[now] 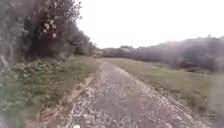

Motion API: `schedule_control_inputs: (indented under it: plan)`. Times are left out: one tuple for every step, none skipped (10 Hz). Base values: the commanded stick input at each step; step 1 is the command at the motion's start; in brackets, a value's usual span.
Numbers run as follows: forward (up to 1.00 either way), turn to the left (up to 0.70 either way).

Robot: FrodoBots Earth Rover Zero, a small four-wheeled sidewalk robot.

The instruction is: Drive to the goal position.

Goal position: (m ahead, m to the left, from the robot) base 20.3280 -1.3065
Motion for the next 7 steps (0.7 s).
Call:
schedule_control_inputs:
  plan:
    - [0.70,0.00]
    - [0.70,0.00]
    - [0.70,0.00]
    - [0.70,0.00]
    - [0.70,0.00]
    - [0.70,0.00]
    - [0.70,0.00]
